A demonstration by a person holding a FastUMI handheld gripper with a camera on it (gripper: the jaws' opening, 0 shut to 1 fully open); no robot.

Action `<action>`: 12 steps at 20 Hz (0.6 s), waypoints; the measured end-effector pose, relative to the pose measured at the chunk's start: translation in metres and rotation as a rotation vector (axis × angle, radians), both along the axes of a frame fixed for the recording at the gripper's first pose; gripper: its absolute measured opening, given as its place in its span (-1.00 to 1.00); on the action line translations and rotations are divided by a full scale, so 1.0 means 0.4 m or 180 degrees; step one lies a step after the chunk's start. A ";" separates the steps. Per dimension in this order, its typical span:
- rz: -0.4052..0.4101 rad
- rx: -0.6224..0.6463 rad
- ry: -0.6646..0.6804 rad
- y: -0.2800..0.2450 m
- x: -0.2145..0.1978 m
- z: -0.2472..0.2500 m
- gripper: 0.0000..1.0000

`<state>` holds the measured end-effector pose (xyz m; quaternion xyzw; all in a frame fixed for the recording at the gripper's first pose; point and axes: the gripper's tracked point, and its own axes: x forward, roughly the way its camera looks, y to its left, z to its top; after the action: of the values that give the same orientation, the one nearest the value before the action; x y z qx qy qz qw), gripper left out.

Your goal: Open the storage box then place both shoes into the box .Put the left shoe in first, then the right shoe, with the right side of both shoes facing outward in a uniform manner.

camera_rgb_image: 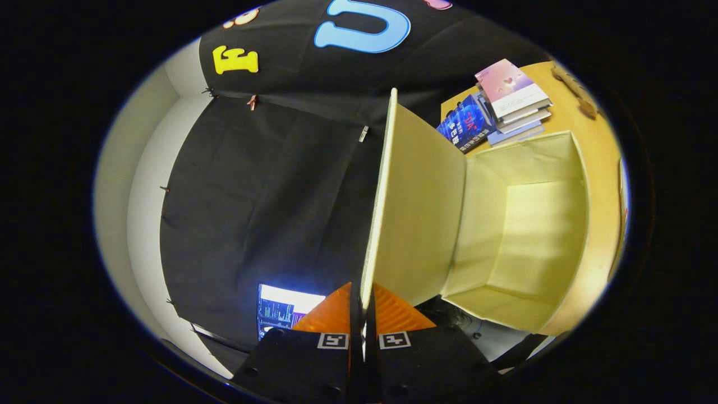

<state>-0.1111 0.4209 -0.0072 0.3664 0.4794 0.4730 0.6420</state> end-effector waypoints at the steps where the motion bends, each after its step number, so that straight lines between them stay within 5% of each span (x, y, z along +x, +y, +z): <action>1: 0.0015 -0.0024 -0.0008 0.028 -0.001 -0.002 -0.90; 12: 0.0100 -0.0257 0.0045 0.318 -0.005 -0.060 -0.89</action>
<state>-0.1130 0.5483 -0.0311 0.3360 0.5083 0.4608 0.6453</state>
